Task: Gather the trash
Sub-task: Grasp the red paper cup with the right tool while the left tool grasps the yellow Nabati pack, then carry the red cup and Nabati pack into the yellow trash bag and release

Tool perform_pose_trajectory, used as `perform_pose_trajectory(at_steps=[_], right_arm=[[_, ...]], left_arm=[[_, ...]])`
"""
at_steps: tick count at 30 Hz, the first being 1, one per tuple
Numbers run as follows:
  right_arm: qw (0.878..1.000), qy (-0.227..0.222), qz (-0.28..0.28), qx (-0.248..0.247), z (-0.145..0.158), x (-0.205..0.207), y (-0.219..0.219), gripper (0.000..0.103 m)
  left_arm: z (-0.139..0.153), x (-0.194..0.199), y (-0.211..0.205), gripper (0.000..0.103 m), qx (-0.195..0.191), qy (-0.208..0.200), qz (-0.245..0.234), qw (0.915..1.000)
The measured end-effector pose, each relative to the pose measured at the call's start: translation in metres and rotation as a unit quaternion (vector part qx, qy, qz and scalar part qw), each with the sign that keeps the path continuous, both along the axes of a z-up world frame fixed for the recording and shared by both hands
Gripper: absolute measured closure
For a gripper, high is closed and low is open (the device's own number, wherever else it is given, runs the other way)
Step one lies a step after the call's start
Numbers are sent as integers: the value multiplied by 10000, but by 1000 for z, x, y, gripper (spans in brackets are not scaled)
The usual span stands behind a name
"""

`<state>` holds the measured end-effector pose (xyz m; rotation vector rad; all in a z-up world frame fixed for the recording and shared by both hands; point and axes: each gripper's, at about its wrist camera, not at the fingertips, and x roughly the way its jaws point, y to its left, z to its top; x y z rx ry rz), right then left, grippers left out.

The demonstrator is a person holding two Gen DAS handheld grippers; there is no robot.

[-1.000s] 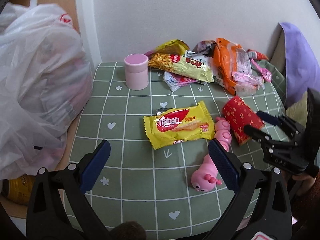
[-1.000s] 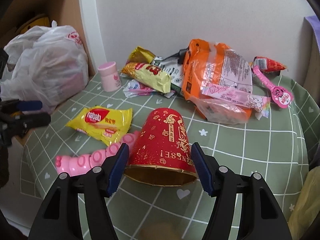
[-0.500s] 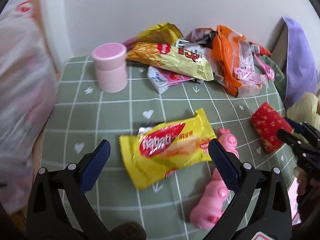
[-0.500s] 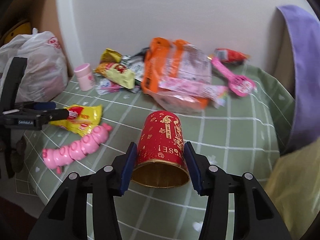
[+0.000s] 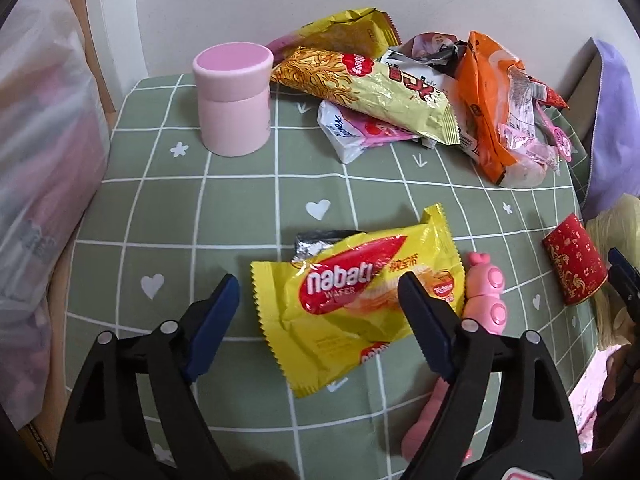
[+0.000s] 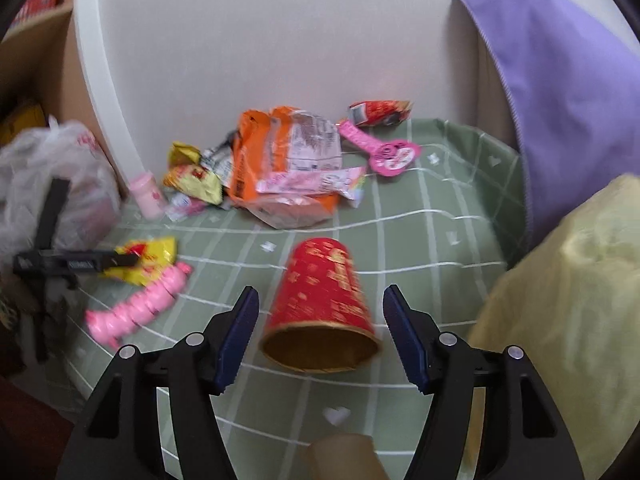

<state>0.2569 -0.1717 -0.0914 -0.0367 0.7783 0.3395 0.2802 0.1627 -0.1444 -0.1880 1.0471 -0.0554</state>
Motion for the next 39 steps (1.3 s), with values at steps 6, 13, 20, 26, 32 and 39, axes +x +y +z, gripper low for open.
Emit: perform_pose_trajectory(at_steps=[6, 13, 20, 26, 32, 39], right_arm=[[9995, 220, -96, 197, -12, 7, -4, 42], [9995, 252, 214, -12, -25, 11, 22, 47], [9996, 81, 224, -138, -7, 6, 24, 60], [9998, -89, 155, -98, 14, 4, 19, 60], [9996, -190, 103, -169, 26, -1, 14, 60], [9988, -440, -56, -210, 47, -8, 3, 60]], left_arm=[[-1, -1, -3, 28, -143, -1, 30, 9999], [1, -8, 9, 32, -296, 42, 159, 9994], [1, -7, 12, 56, -262, 97, 288, 9992], [8, -5, 5, 88, -130, 49, 231, 9996], [47, -6, -4, 94, -146, -581, 88, 9982], [92, -3, -23, 97, -143, -1266, -162, 9917]])
